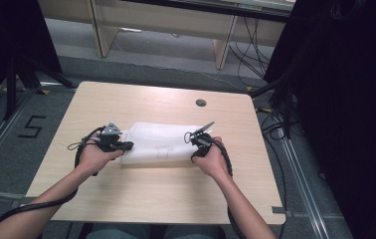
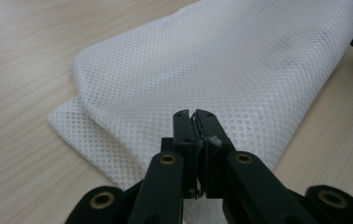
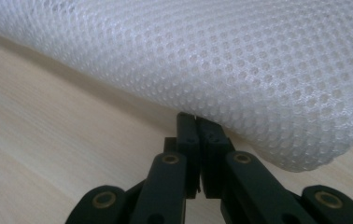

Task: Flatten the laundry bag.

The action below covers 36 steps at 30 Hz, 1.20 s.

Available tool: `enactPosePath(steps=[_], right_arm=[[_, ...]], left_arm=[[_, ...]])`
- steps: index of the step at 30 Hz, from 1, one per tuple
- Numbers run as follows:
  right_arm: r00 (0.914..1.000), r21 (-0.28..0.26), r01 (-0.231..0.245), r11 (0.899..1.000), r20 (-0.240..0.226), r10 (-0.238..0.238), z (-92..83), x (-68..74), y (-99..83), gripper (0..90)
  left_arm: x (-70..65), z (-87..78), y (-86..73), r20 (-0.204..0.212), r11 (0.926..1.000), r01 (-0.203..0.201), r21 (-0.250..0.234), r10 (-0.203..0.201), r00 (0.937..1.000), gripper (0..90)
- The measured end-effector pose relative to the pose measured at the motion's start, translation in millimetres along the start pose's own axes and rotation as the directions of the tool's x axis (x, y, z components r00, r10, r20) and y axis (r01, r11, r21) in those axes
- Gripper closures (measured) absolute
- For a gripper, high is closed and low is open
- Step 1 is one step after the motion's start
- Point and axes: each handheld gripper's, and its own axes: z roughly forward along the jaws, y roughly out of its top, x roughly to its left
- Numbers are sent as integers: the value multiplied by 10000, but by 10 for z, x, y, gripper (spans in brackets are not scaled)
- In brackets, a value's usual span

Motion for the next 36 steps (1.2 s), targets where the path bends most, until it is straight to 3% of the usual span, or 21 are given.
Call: enactPosePath(steps=[3, 4, 5, 7, 9, 10, 11, 13, 15, 20, 23, 29, 30, 32, 35, 36], right_arm=[[9997, -32, 53, 10000, 248, -52, 9, -21, 17, 889], [9998, -21, -208, 9998, 80, 208, -1, 8, 18, 886], [9997, -78, 164, 9998, 164, -163, -3, -12, 0, 883], [9999, 29, 138, 9999, 61, -138, -48, 26, -33, 873], [9998, -57, 184, 9998, 12, -184, -89, 59, -85, 860], [9997, -144, 233, 9996, 18, -233, -109, 71, -107, 852], [9977, -357, 677, 9971, -26, -679, -124, 48, -134, 844], [9989, -454, 401, 9982, -235, -412, -206, 61, -180, 828], [9988, -649, 495, 9967, 45, -494, -279, 60, -216, 819], [9987, -1338, 502, 9897, 145, -487, -434, 20, -234, 792], [9985, -1360, 539, 9892, 67, -534, -463, 4, -239, 785], [9974, -1307, 696, 9890, -116, -717, -430, 37, -325, 778], [9984, -1234, 529, 9909, -131, -549, -428, 55, -346, 777], [9975, -1236, 664, 9901, -143, -687, -421, 53, -380, 777], [9967, -1264, 761, 9891, -195, -791, -432, 59, -429, 774], [9967, -1282, 746, 9889, -207, -779, -438, 62, -447, 775]], left_arm=[[-4, 18, 11, 13, 10000, 22, -46, -22, 10000, 856], [-1, 17, 19, 30, 9999, 101, -114, -100, 9999, 847], [9, 7, 32, 39, 9998, 142, -169, -141, 9999, 833], [32, -17, 60, -36, 9980, 444, -442, -446, 9990, 797], [72, -27, 95, -97, 9932, 888, -749, -898, 9959, 732], [116, -40, 112, -224, 9950, 773, -629, -788, 9966, 693], [136, -32, 129, -399, 9941, 865, -660, -892, 9952, 646], [160, -2, 158, -505, 9919, 1024, -747, -1063, 9930, 570], [179, 7, 172, -573, 9922, 1021, -720, -1063, 9927, 526], [301, 174, 252, -994, 9935, 1135, 22, -1127, 9886, 477], [385, 268, 278, -1112, 9895, 1324, 582, -1254, 9859, 470], [447, 450, 326, -1314, 9809, 1664, 1010, -1526, 9795, 481], [449, 474, 329, -1342, 9797, 1719, 1034, -1575, 9784, 483], [445, 515, 328, -1429, 9783, 1657, 1247, -1475, 9787, 500], [434, 566, 305, -1574, 9804, 1115, 1623, -858, 9838, 531], [420, 594, 290, -1636, 9829, 1012, 1539, -757, 9836, 550]])
